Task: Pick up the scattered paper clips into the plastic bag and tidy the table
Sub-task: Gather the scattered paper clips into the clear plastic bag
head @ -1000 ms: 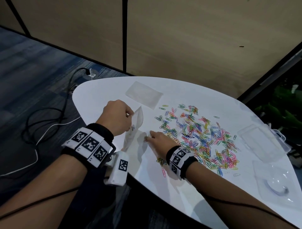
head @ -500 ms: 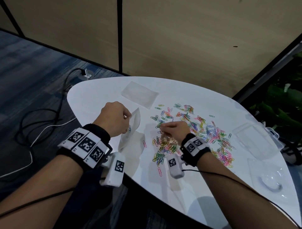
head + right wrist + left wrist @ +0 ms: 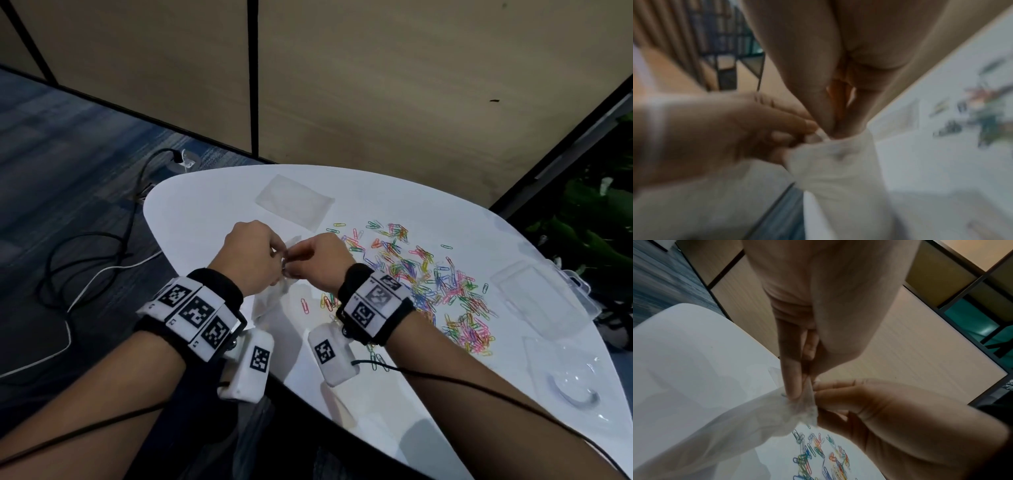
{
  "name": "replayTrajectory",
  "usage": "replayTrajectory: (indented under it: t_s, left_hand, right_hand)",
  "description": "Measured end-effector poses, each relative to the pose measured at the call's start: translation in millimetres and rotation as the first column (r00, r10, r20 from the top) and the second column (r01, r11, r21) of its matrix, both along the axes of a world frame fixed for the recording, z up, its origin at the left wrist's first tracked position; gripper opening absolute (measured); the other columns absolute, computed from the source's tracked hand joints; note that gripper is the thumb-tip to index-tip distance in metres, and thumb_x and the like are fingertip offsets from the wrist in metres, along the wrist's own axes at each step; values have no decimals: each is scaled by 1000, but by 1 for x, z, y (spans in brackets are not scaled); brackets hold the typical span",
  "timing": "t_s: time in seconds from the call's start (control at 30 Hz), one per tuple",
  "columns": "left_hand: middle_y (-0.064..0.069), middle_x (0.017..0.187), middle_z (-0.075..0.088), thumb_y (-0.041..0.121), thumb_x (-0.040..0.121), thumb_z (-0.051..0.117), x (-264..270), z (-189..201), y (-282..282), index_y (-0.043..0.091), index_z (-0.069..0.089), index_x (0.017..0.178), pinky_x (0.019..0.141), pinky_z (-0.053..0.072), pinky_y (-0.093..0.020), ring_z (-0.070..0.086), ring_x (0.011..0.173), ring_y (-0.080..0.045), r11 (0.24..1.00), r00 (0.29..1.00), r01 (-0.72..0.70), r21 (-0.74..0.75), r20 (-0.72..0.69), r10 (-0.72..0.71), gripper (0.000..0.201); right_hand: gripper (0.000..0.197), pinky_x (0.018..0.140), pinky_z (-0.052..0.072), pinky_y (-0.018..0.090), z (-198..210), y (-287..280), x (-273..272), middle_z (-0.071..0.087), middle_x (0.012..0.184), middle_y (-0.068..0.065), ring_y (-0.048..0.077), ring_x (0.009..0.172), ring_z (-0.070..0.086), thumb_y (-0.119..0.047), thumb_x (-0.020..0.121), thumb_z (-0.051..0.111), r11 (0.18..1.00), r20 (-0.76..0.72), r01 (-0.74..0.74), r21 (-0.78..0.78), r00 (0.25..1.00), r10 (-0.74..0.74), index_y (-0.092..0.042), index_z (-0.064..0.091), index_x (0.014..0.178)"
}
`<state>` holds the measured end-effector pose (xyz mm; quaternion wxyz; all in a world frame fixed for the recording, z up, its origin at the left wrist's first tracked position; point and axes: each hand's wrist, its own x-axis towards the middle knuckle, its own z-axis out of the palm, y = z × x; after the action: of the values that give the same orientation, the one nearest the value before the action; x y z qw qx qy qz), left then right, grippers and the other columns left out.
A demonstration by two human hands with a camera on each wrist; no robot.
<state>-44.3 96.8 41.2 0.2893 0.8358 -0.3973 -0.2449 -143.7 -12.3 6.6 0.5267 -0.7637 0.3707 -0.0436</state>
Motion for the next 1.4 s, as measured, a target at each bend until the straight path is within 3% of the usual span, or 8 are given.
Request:
replayTrajectory:
  t_s: [0.1, 0.3, 0.37, 0.57, 0.93, 1.13, 1.27, 1.4]
  left_hand:
    - [-9, 65, 74, 3, 86, 55, 0, 1, 1, 10, 76, 95, 80, 60, -35, 74, 66, -18, 1000, 1000, 1, 9, -15, -1, 24]
    - [-8, 63, 74, 3, 86, 56, 5, 5, 3, 9, 77, 88, 78, 60, -31, 73, 62, -15, 999, 1000, -29, 13, -4, 29, 21]
    - [-8, 65, 74, 0, 83, 55, 6, 6, 4, 10, 76, 92, 78, 59, -28, 72, 62, -15, 999, 999, -34, 22, -7, 34, 25]
    - [-8, 68, 76, 3, 86, 53, 0, 7, 3, 10, 76, 93, 64, 51, -20, 73, 66, -13, 999, 1000, -4, 45, -11, 4, 26]
    - [-9, 70, 75, 3, 88, 57, -1, 2, -2, 10, 74, 96, 78, 61, -35, 73, 65, -17, 997, 1000, 1, 77, -8, 0, 20]
    - [-9, 71, 75, 2, 87, 57, -2, 3, -2, 11, 74, 98, 78, 62, -35, 74, 63, -19, 996, 1000, 2, 90, -15, 0, 22]
    - [-9, 70, 76, 4, 89, 54, -5, 3, -3, 11, 74, 98, 80, 60, -33, 74, 65, -17, 996, 1000, 17, 86, -12, -16, 23]
    - [-10, 70, 76, 2, 88, 51, -10, 2, -4, 8, 74, 99, 80, 60, -31, 74, 65, -17, 997, 1000, 27, 74, -10, -26, 26]
  right_hand:
    - [15, 58, 52, 21, 6, 5, -3, 74, 69, 6, 21, 71, 73, -8, 78, 65, 960, -72, -167, -227, 985, 154, -12, 76, 68]
    - [14, 72, 60, 34, -4, -19, -29, 75, 88, 10, 18, 74, 72, -7, 89, 62, 999, 247, 37, -9, 969, -34, -5, 76, 91]
    - [24, 86, 57, 41, -21, -25, -41, 73, 106, 3, 17, 90, 69, -8, 91, 57, 960, 78, -21, -279, 996, 45, -16, 75, 104]
    - [71, 115, 21, 58, -90, 0, -68, 15, 162, 7, 40, 146, 18, -18, 91, 59, 300, -736, -827, -476, 561, 379, -29, 21, 151]
    - [24, 76, 48, 32, -83, -23, -71, 62, 104, 12, 29, 97, 61, 5, 85, 55, 600, -605, -592, -539, 767, 214, -6, 67, 103]
    - [12, 78, 60, 34, -70, -51, -89, 76, 87, 11, 26, 77, 73, -2, 81, 74, 962, -147, 244, -122, 954, -260, -9, 76, 90]
    - [19, 79, 60, 30, -34, -51, -89, 73, 93, 19, 24, 79, 73, 8, 80, 71, 771, 171, 358, 526, 844, -508, 5, 69, 99]
    - [13, 74, 58, 21, 7, -33, -70, 74, 90, 13, 18, 84, 72, 7, 84, 65, 711, 316, 188, 678, 798, -513, 4, 68, 97]
